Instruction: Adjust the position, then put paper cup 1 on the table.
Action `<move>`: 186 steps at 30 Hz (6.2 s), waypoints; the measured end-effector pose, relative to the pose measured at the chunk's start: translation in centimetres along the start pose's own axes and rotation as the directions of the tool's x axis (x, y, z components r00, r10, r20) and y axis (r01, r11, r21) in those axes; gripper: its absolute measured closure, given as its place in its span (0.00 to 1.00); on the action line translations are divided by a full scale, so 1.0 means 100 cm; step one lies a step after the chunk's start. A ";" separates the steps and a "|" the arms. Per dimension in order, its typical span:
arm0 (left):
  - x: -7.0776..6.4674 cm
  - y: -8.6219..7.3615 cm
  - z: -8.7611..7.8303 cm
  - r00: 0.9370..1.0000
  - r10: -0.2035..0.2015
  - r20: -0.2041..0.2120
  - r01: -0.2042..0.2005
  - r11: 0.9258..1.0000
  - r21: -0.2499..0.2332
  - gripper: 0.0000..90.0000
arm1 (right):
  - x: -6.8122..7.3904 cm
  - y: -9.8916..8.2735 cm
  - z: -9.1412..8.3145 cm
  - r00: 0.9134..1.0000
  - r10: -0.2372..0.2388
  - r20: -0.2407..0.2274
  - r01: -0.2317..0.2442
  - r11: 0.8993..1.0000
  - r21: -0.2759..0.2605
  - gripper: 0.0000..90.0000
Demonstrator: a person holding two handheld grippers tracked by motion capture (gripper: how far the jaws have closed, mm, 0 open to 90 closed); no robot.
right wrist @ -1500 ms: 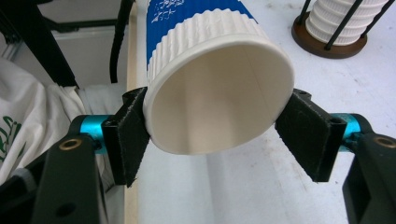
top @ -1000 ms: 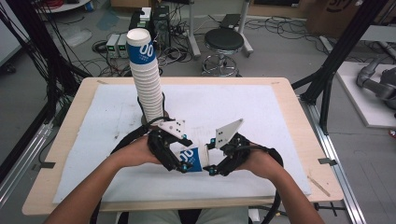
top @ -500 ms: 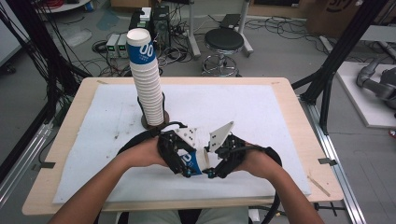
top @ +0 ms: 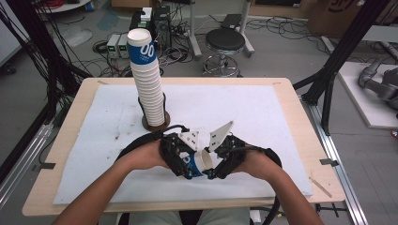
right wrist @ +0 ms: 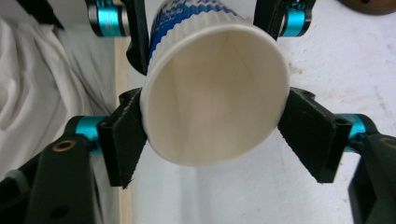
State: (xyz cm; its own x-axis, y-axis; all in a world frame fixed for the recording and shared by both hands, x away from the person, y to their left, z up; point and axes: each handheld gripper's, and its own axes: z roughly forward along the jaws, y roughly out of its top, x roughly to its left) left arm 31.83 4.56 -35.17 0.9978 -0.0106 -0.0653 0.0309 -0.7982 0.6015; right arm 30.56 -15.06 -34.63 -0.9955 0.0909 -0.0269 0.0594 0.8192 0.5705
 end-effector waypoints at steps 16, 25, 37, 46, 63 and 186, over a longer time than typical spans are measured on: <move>0.002 -0.042 -0.016 0.988 -0.113 -0.103 0.079 0.953 -0.292 0.33 | -0.005 -0.041 -0.037 0.981 0.183 0.064 -0.149 0.924 -0.353 0.24; -0.002 -0.077 -0.026 0.955 -0.223 -0.193 0.080 0.827 -0.557 0.32 | -0.007 -0.072 -0.038 0.941 0.315 0.127 -0.228 0.863 -0.452 0.24; -0.005 -0.104 -0.029 0.936 -0.280 -0.214 0.048 0.704 -0.709 0.31 | -0.007 -0.102 -0.028 0.892 0.425 0.150 -0.302 0.810 -0.503 0.24; -0.006 -0.111 -0.031 0.927 -0.287 -0.241 0.023 0.686 -0.727 0.31 | -0.006 -0.113 -0.027 0.868 0.452 0.206 -0.290 0.798 -0.529 0.24; -0.012 -0.132 -0.042 0.908 -0.318 -0.271 -0.005 0.640 -0.769 0.31 | -0.002 -0.125 -0.033 0.840 0.480 0.254 -0.252 0.759 -0.600 0.24; -0.048 -0.224 -0.124 0.617 -0.675 -0.406 0.055 0.551 -0.833 0.17 | 0.004 -0.152 -0.044 0.755 0.556 0.348 -0.301 0.765 -0.569 0.23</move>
State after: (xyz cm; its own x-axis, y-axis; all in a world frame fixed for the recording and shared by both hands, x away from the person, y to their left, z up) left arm 27.04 29.98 -38.47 0.6184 0.7762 -0.1232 0.1207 0.0610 0.9908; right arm 28.91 -29.92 -39.70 -0.6926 0.7212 0.0114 0.3033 0.2769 0.9118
